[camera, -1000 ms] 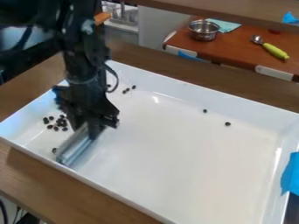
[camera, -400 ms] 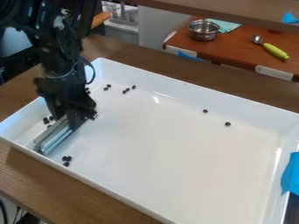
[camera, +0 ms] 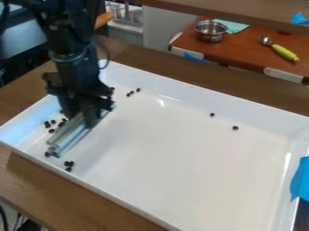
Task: Sweep into pile
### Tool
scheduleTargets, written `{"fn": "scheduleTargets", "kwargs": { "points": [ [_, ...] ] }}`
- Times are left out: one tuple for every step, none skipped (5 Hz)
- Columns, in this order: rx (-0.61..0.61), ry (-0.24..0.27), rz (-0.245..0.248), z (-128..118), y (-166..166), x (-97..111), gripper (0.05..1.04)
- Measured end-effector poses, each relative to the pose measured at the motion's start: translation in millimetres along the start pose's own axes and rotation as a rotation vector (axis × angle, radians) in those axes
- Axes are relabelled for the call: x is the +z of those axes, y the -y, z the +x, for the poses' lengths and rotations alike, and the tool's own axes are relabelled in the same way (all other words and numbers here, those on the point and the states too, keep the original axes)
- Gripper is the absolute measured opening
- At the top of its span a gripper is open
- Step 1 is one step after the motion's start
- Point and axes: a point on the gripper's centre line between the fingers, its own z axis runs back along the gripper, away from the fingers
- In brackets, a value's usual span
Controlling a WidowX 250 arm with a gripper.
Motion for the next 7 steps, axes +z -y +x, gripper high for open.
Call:
{"fn": "scheduleTargets", "kwargs": {
  "points": [
    [-0.011,0.05,0.024,7,16,3,0.361],
    [-0.025,0.07,0.093,1,17,-24,0.361],
    [-0.036,0.091,0.105,1,8,-28,0.361],
    [-0.031,0.065,0.089,-4,-6,-28,0.361],
    [-0.023,0.032,0.06,-8,-25,-24,0.361],
    [-0.051,0.0,0.094,-2,-41,-24,0.361],
    [-0.074,0.067,0.175,9,-57,-22,0.361]
  ]
}}
